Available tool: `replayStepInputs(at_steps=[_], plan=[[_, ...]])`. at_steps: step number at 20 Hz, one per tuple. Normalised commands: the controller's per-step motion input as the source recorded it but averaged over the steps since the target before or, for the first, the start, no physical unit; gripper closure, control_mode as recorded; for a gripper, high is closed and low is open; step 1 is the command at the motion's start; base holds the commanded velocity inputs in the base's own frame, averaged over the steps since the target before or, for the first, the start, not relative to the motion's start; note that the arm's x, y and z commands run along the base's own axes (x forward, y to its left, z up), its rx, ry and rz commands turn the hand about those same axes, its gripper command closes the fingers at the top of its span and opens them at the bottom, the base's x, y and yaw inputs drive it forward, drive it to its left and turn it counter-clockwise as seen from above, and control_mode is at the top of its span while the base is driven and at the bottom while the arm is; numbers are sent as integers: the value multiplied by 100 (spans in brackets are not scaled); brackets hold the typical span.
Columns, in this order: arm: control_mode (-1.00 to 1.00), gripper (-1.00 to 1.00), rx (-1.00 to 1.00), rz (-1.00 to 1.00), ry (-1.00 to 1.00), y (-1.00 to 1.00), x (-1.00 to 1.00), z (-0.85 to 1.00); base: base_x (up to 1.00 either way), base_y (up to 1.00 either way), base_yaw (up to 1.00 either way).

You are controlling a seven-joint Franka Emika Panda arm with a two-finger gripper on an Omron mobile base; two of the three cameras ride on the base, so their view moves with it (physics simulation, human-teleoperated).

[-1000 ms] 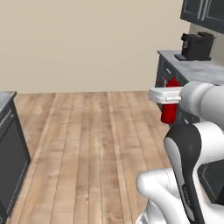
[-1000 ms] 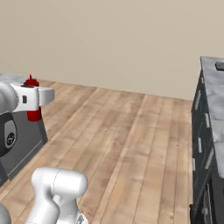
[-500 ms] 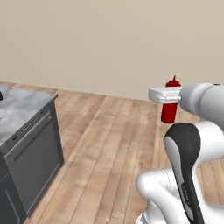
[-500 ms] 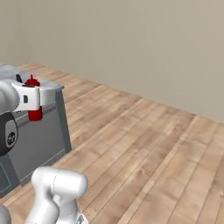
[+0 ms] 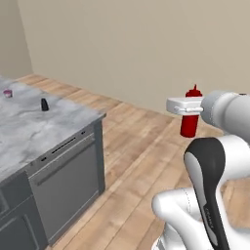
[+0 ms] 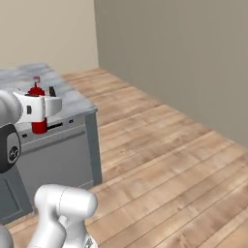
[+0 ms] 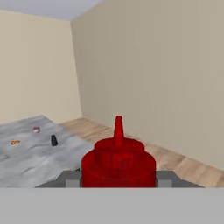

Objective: Move the shaker and ketchup from the cabinet to the dining counter.

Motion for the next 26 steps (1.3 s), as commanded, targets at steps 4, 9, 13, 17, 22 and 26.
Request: replayStepInputs(at_steps=[4,9,13,17,22,26], plan=[[100,100,0,0,0,0,0,0,100,-12,53],[100,100,0,0,0,0,0,0,100,-7,45],[100,100,0,0,0,0,0,0,100,-23,41],[100,100,0,0,0,0,0,0,86,-38,42],[100,100,0,0,0,0,0,0,70,-33,46],[-100,100,0,46,25,-29,57,-13,0,0,0]])
